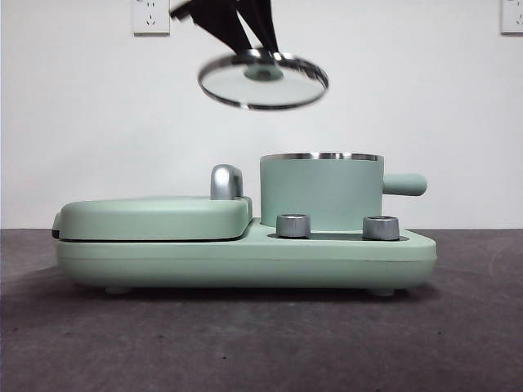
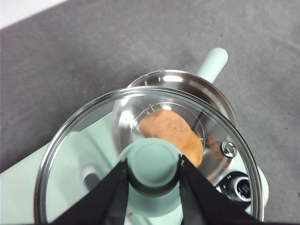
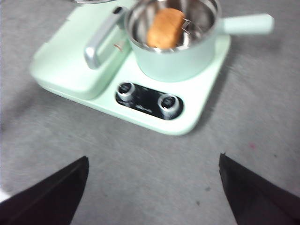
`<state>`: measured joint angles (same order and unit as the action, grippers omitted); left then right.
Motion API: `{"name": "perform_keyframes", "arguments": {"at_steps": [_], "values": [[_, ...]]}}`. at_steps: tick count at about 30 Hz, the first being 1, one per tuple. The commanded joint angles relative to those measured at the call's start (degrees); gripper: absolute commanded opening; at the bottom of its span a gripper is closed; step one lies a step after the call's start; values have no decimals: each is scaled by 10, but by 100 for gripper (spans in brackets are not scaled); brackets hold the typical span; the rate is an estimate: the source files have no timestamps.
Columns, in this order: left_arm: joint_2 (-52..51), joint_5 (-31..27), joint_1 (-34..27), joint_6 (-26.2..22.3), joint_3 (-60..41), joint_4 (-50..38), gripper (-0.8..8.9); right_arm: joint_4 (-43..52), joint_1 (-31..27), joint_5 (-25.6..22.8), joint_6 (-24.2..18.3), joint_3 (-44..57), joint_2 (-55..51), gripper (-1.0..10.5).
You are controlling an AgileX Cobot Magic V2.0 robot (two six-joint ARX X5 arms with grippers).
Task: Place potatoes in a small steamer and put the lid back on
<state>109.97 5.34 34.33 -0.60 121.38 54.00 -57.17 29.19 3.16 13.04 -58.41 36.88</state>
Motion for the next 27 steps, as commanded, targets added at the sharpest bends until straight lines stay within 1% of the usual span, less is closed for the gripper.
{"name": "perform_keyframes", "arguments": {"at_steps": [1,3,6,8,16,27], "values": [[18,2,11,0,19,-36,17,8,3,-8,15,18,-25,441],[29,2,18,0,19,-57,17,10,3,-9,19,36,-48,441],[48,2,27,0,19,-85,17,10,3,-24,27,53,-70,441],[62,2,31,0,19,-98,17,10,3,-33,28,56,-74,441],[86,2,42,-2,19,-131,17,14,3,-33,28,56,-74,441],[112,2,52,2,19,-134,17,14,3,-33,31,56,-74,441]]}}
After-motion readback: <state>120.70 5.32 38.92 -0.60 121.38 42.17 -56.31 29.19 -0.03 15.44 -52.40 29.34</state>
